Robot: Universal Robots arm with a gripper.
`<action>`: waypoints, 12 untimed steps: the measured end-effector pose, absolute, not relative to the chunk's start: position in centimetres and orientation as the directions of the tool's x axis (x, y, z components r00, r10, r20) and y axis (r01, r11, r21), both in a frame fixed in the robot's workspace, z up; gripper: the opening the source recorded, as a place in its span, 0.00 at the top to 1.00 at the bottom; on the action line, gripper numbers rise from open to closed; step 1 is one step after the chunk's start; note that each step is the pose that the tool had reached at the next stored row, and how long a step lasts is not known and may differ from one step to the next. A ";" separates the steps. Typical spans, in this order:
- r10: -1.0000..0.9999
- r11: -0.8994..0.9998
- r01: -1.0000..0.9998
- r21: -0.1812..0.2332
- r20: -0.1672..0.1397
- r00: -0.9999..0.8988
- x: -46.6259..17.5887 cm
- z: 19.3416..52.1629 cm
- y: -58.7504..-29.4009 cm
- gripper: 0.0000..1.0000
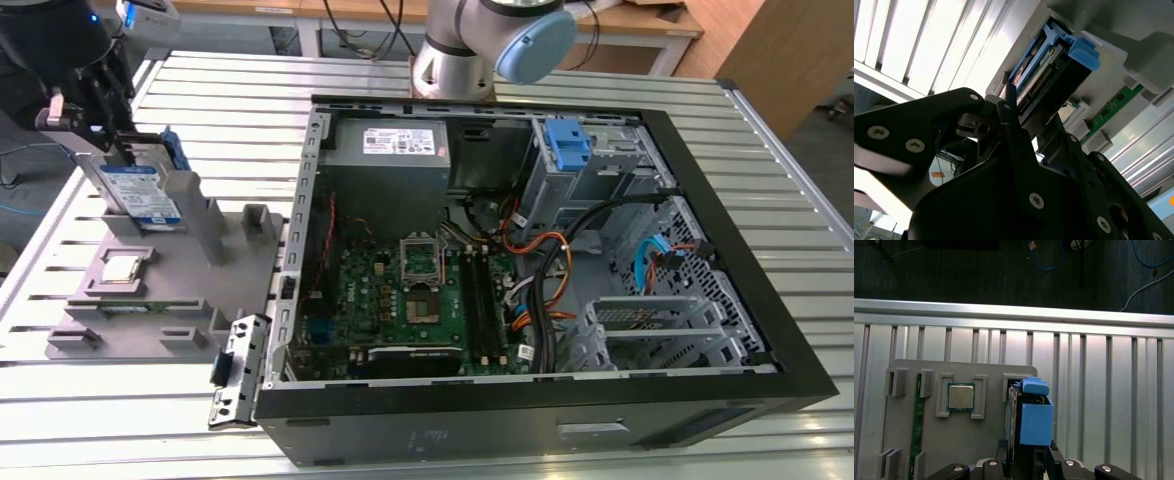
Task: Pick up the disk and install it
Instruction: 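Pick up the disk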
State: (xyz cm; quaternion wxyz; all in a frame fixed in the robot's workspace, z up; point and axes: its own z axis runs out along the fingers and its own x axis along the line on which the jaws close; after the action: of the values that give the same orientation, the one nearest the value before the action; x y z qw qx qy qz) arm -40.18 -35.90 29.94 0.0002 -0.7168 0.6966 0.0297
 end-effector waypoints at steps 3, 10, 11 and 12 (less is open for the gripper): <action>-0.999 -0.029 -0.999 0.041 -0.043 0.028 -40.2 29.9 -35.9 0.58; -0.999 -0.029 -0.999 0.041 -0.043 0.028 -40.2 29.9 -35.9 0.65; -0.999 -0.029 -0.999 0.041 -0.043 0.028 -40.2 29.9 -35.9 0.65; -0.999 -0.029 -0.999 0.041 -0.043 0.028 -40.2 29.9 -35.9 0.65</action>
State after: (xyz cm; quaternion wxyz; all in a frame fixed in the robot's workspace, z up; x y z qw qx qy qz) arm -40.18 -35.90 29.95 0.0002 -0.7168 0.6966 0.0297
